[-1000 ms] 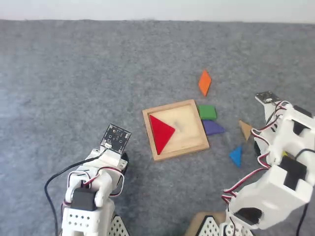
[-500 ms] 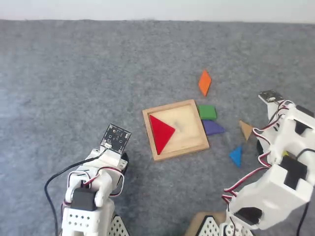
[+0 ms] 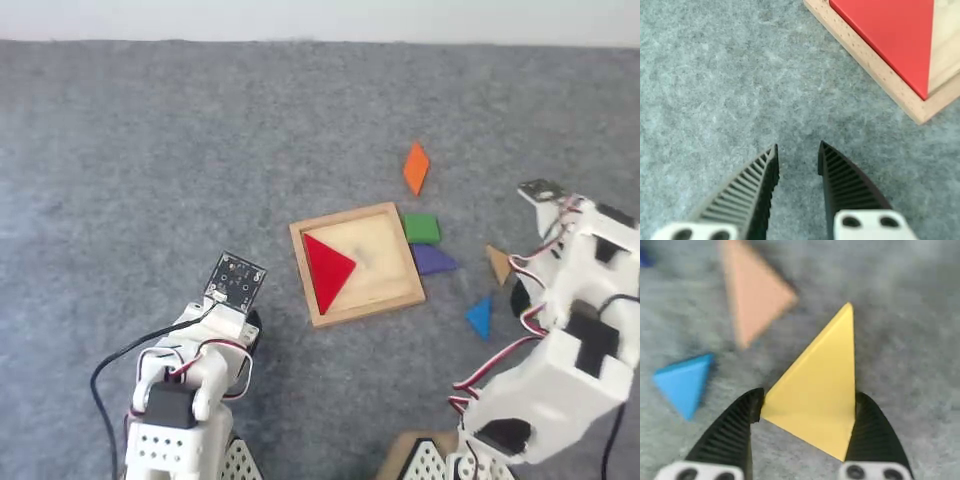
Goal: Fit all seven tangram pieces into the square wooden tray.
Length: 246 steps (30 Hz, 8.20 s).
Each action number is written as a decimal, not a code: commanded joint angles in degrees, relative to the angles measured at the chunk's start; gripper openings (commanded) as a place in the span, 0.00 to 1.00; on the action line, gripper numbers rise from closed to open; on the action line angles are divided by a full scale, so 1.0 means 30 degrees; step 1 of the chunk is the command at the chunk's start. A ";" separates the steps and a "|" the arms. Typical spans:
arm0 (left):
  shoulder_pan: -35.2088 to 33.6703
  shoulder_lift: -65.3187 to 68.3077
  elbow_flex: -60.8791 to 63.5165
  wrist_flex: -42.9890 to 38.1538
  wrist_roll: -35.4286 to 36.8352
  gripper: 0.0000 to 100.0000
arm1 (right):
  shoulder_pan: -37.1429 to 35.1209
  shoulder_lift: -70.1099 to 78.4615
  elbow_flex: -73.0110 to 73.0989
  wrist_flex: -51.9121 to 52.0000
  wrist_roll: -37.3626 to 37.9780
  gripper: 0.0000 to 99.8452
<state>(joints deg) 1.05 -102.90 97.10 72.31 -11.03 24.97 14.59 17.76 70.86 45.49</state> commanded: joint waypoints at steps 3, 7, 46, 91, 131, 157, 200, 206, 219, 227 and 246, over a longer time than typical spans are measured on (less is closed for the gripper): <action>-0.0029 -0.0410 -0.0220 0.0059 0.0147 0.12 | -0.2623 -0.2447 -0.2256 0.1744 -0.0176 0.06; -0.0029 -0.0410 -0.0220 0.0059 0.0147 0.12 | -0.4674 -0.3590 -0.2549 0.1890 -0.0967 0.06; -0.0029 -0.0410 -0.0220 0.0059 0.0147 0.12 | -1.7832 0.3326 -0.8498 -0.0806 0.4073 0.06; -0.0029 -0.0410 -0.0220 0.0059 0.0147 0.12 | -1.8769 0.1216 -0.7824 0.2125 0.5128 0.28; -0.0029 -0.0410 -0.0220 0.0059 0.0147 0.12 | -1.5575 0.2183 -0.4073 -0.5055 -0.1231 0.28; -0.0029 -0.0410 -0.0220 0.0059 0.0147 0.12 | -1.2381 0.6608 -1.4154 -0.7223 -1.3978 0.28; -0.0029 -0.0410 -0.0220 0.0059 0.0147 0.12 | -0.9187 1.4081 -2.7780 0.7751 -1.6821 0.05; -0.0029 -0.0410 -0.0220 0.0059 0.0147 0.12 | -0.5612 1.2059 -3.0242 1.0828 -1.4037 0.05; -0.0029 -0.0410 -0.0220 0.0059 0.0147 0.12 | 0.3209 0.2007 -1.6967 0.9363 -0.7707 0.05; -0.0029 -0.0410 -0.0220 0.0059 0.0147 0.12 | 0.3560 -0.0894 -0.3253 -0.1304 -0.7004 0.05; -0.0029 -0.0410 -0.0220 0.0059 0.0147 0.12 | 0.0601 -0.6696 0.2051 -0.2476 -0.7121 0.30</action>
<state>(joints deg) 1.05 -102.90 97.10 72.31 -11.03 32.09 4.04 24.00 56.62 24.22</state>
